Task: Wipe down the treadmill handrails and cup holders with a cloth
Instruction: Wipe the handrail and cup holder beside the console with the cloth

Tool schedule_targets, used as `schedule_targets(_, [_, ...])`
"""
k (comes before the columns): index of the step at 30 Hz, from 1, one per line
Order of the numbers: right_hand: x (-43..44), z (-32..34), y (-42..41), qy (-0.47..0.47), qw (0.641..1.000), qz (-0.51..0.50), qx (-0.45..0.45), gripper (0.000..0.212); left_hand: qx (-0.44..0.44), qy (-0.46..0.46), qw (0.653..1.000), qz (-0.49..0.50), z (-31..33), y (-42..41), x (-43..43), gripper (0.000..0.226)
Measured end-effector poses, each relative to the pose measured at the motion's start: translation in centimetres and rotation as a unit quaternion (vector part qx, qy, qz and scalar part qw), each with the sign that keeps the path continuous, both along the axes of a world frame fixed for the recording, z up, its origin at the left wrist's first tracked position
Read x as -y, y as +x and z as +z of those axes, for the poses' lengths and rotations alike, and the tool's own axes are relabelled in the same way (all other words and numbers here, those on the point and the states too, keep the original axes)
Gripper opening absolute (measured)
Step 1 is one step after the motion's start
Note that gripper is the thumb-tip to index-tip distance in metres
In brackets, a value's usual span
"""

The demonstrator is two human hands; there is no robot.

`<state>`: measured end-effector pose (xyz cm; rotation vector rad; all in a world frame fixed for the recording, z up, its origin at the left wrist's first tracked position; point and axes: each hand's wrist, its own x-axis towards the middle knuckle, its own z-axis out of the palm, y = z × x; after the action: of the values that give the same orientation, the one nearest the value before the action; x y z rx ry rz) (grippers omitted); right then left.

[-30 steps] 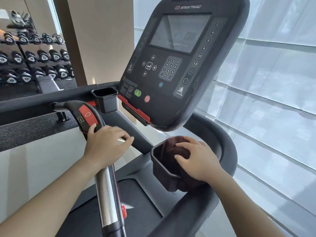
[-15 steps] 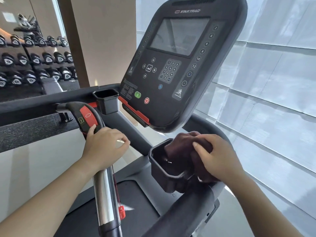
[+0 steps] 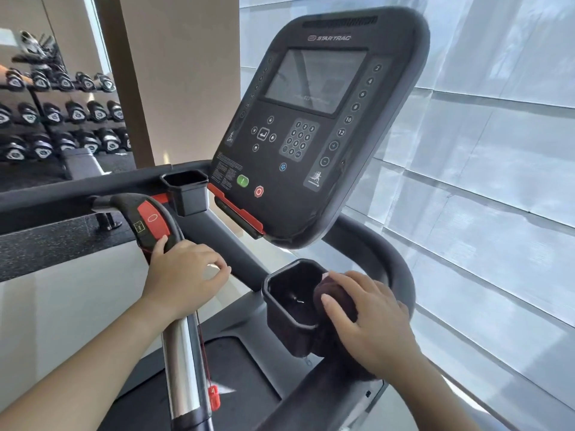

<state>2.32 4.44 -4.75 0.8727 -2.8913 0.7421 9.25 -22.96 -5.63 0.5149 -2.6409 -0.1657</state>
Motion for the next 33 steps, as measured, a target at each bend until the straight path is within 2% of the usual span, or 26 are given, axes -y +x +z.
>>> schedule_targets(1, [-0.4, 0.1, -0.3, -0.006, 0.999, 0.029, 0.018, 0.049, -0.001, 0.000, 1.000, -0.001, 0.0, 0.0, 0.0, 0.014])
schedule_targets(4, [-2.6, 1.4, -1.7, -0.052, 0.976, 0.141, 0.157, 0.053, -0.001, 0.000, 1.000, 0.001, 0.0, 0.0, 0.0, 0.014])
schedule_targets(5, [-3.2, 1.9, -2.2, -0.047, 0.970, 0.166, 0.171, 0.052, 0.000, 0.000, 1.000, 0.000, 0.0, 0.0, 0.0, 0.013])
schedule_targets(9, [-2.8, 1.5, -3.2, 0.001, 0.981, 0.183, 0.060, 0.051, -0.001, -0.003, 1.000, 0.003, -0.1, -0.1, 0.1, 0.014])
schedule_targets(13, [-1.3, 0.1, -2.9, -0.012, 0.989, 0.150, 0.016, 0.063, -0.006, -0.001, 1.000, 0.011, -0.1, -0.3, 0.1, 0.015])
schedule_targets(15, [-1.5, -0.3, -2.2, -0.009, 0.989, 0.147, -0.002, 0.058, -0.001, -0.004, 1.000, 0.011, -0.2, -0.3, 0.2, 0.016])
schedule_targets(20, [-2.4, -1.2, 0.1, -0.086, 0.988, 0.123, -0.047, 0.037, -0.008, -0.009, 1.000, 0.011, -0.3, -0.4, 0.3, 0.015])
schedule_targets(24, [-0.1, -0.8, 0.9, -0.114, 0.979, 0.148, -0.077, 0.039, -0.003, -0.011, 1.000, 0.011, -0.4, -0.5, 0.4, 0.016])
schedule_targets(26, [2.8, -0.5, 1.3, -0.076, 0.976, 0.187, -0.077, 0.042, -0.002, -0.011, 1.000, 0.009, -0.5, -0.5, 0.4, 0.016])
schedule_targets(29, [6.0, -1.1, 1.5, 0.058, 0.974, 0.197, -0.100, 0.040, -0.001, -0.008, 1.000, 0.004, -0.5, -0.3, 0.4, 0.019])
schedule_targets(33, [5.6, -2.5, 1.5, 0.073, 0.975, 0.171, -0.118, 0.041, -0.002, -0.005, 1.000, -0.006, -0.4, -0.1, 0.4, 0.022])
